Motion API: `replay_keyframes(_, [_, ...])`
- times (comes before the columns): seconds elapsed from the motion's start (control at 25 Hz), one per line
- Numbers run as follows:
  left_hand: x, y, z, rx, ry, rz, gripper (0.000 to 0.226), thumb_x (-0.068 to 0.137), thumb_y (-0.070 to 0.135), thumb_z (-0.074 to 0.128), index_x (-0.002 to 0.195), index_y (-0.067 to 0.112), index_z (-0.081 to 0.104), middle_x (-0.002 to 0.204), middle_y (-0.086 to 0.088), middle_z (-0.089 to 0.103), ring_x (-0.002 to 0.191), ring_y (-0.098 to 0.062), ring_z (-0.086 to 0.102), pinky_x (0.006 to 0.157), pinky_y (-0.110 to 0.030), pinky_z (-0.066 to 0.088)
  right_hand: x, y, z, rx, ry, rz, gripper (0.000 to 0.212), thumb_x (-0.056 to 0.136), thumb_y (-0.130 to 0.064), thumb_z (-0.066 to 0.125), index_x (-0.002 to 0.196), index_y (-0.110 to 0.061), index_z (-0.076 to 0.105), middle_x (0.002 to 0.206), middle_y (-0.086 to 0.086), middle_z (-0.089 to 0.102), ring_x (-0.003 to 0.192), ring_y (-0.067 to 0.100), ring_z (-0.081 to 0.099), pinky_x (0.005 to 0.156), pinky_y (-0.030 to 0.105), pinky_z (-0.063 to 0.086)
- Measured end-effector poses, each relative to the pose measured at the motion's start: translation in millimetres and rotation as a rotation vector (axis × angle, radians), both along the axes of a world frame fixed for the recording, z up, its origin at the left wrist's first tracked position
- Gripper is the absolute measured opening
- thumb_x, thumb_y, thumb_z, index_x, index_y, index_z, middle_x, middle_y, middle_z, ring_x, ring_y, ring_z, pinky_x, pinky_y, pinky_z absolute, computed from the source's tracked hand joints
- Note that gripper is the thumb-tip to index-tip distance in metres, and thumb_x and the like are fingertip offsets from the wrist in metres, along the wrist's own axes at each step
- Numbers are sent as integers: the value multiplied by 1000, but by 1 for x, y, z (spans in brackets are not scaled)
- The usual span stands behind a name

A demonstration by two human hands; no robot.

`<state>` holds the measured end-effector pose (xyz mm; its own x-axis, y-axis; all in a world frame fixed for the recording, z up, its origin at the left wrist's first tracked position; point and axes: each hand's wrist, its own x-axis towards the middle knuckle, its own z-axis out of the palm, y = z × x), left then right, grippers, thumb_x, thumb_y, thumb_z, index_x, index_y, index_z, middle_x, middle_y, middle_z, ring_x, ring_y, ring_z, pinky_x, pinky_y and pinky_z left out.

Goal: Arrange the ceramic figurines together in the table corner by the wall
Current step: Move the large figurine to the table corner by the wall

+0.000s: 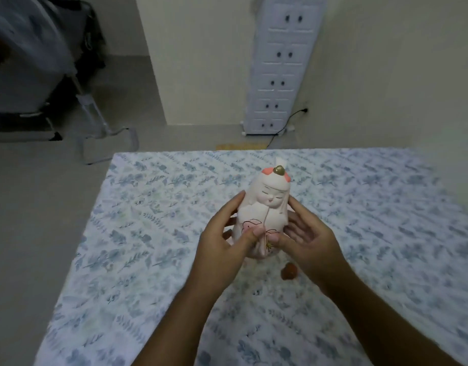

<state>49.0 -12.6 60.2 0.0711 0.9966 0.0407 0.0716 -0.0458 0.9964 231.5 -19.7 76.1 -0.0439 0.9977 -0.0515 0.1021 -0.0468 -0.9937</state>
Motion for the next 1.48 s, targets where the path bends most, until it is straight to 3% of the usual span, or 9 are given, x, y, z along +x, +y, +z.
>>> replay_keyframes(0.2, [134,49,8,0,-33,-275,46,100,28,58,145,36,47,142,19,51,125,9,50,99,-20,49,124,10,8,-29,31,-276,76,71,10,80,134,-25,55,111,0,76,105,16,72,84,26,58])
replay_keyframes(0.36, [256,92,0,-29,46,-320,39,107,33,41,145,35,48,135,6,44,117,18,45,90,-1,40,233,36,-9,-29,17,-420,77,70,15,80,137,-15,56,110,1,77,103,16,73,83,28,60])
replay_keyframes(0.44, [322,118,-5,-59,50,-336,38,107,33,41,143,37,50,134,12,49,119,13,48,97,-11,45,292,56,-25,-17,-8,-503,74,70,10,83,134,-20,59,114,0,75,105,15,72,86,32,60])
replay_keyframes(0.56, [411,162,-18,-147,31,-356,37,107,27,42,143,35,49,127,7,60,110,0,60,75,-9,52,365,92,-48,15,-34,-634,71,68,4,86,120,-38,62,111,-8,74,102,6,71,83,26,59])
replay_keyframes(0.64, [469,195,-31,-178,48,-386,35,108,24,40,140,30,53,131,1,62,107,-9,64,72,-14,54,410,121,-63,40,-45,-684,71,69,2,86,112,-48,59,105,-16,72,97,-2,70,77,18,58])
replay_keyframes(0.8, [552,254,-56,-161,77,-422,33,108,18,39,133,24,60,125,6,64,100,4,62,80,-14,53,482,175,-95,75,-81,-729,66,71,-4,86,109,-53,61,110,-9,73,100,3,70,78,18,57])
replay_keyframes(0.96, [601,298,-73,-181,73,-447,36,108,15,40,137,18,60,129,6,63,95,16,61,82,-12,54,527,212,-118,80,-47,-809,62,69,-11,90,122,-30,63,111,-10,73,102,2,70,83,25,59])
replay_keyframes(1.24, [632,318,-90,-140,105,-485,36,107,17,43,139,19,59,136,1,62,117,-10,60,90,-14,52,550,233,-150,110,-40,-916,64,70,-11,89,118,-37,56,116,-7,69,107,6,68,87,35,61])
replay_keyframes(1.48, [636,315,-102,-132,58,-458,35,107,22,43,138,25,59,139,2,61,127,-13,56,108,-38,47,545,234,-154,183,-130,-904,72,75,-10,85,104,-66,50,119,-5,65,112,8,66,89,32,59])
